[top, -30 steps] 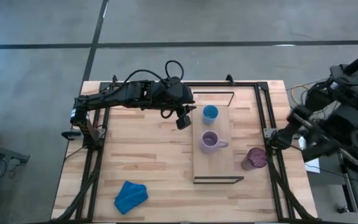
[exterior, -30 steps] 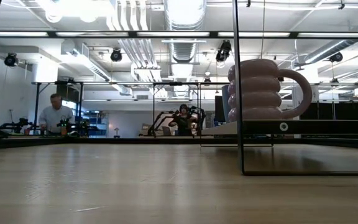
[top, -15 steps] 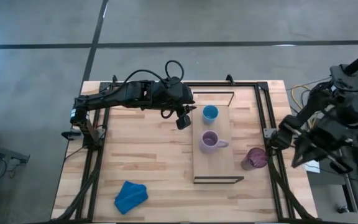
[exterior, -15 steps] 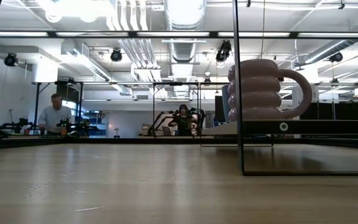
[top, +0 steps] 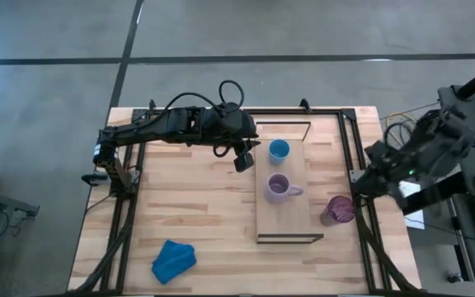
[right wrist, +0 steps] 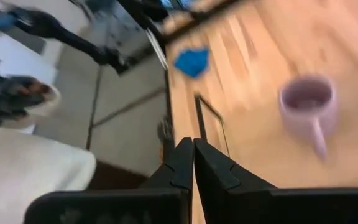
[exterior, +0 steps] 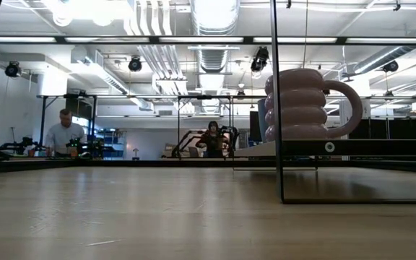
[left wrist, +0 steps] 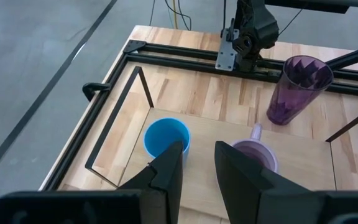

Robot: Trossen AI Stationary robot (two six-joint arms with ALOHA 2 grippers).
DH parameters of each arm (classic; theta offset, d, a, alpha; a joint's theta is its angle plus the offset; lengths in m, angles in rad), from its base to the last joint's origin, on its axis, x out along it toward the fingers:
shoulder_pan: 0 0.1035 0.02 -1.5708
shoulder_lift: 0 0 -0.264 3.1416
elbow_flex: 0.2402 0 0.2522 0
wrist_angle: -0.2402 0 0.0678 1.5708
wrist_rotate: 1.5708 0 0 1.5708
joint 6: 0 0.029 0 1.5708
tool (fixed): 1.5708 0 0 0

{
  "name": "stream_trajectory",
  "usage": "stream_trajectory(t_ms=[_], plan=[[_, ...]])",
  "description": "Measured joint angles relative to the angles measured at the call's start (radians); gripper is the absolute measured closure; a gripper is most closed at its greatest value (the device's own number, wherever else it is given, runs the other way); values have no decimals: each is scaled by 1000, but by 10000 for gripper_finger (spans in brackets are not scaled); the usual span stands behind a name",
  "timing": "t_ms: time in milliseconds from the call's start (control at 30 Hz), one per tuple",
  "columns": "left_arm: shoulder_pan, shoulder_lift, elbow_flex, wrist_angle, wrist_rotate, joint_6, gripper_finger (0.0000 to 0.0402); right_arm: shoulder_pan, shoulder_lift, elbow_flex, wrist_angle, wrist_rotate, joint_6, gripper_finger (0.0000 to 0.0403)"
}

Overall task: Stack small to large cups/mugs on shelf
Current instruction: Put the purple cup on the shelf

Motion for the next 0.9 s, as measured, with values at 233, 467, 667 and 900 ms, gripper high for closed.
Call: stream_trajectory(t_ms=[233, 467, 667, 900], plan=[[0, 0, 0, 0, 0, 0, 322, -7, 10, -172, 6, -76, 126, 394], [0, 0, 0, 0, 0, 0, 322, -103, 8, -333, 6, -198, 166, 394], [0, 0, 0, 0, 0, 0, 322, -293, 2, -369, 4, -202, -33, 394], [-3, 0, 0, -5, 3, 0, 322, -604, 25, -376, -135, -271, -271, 394]])
